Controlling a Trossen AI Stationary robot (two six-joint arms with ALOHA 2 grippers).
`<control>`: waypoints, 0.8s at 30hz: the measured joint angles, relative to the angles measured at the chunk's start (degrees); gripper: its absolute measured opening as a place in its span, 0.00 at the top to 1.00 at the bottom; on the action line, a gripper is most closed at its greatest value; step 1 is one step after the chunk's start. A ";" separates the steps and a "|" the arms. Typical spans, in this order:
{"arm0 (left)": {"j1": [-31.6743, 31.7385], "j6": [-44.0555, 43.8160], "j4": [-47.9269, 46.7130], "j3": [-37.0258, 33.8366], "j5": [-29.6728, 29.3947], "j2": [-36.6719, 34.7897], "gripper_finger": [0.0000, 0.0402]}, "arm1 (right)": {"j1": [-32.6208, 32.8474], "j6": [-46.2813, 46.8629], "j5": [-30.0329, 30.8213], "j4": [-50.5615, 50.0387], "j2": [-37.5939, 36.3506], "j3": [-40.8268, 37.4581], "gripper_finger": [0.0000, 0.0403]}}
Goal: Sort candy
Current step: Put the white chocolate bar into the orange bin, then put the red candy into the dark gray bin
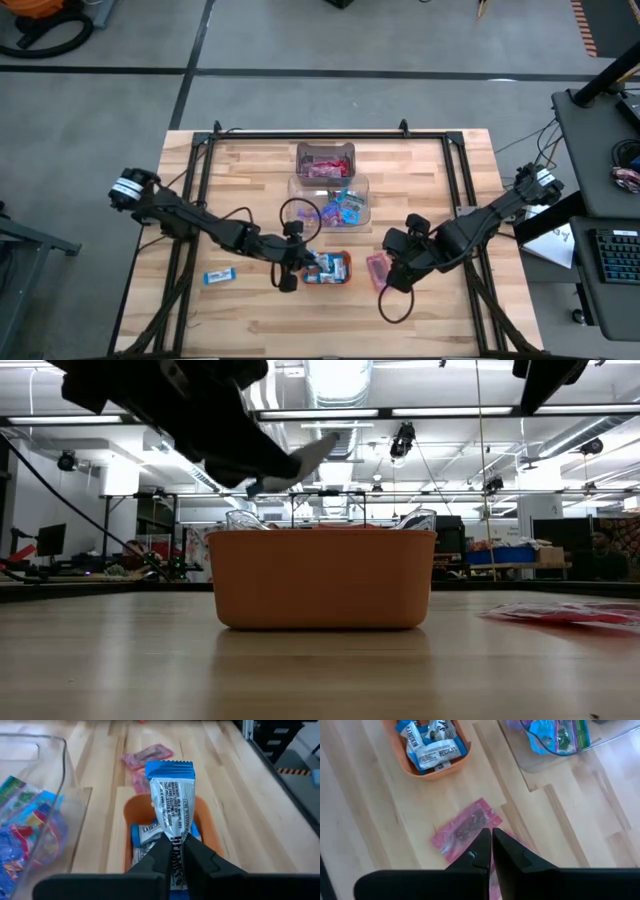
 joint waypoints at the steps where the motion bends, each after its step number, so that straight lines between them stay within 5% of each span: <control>1: 0.00 0.02 0.03 0.09 0.00 0.62 0.96 | 0.00 0.02 0.04 0.18 0.02 -0.32 0.98; 12: 0.00 0.00 -9.35 9.31 -0.31 8.91 0.88 | 0.11 3.07 0.06 1.49 0.06 -3.01 0.98; 24: 0.00 0.00 -14.06 11.87 -0.28 9.61 0.67 | 0.22 3.51 0.06 1.97 0.06 -5.60 0.98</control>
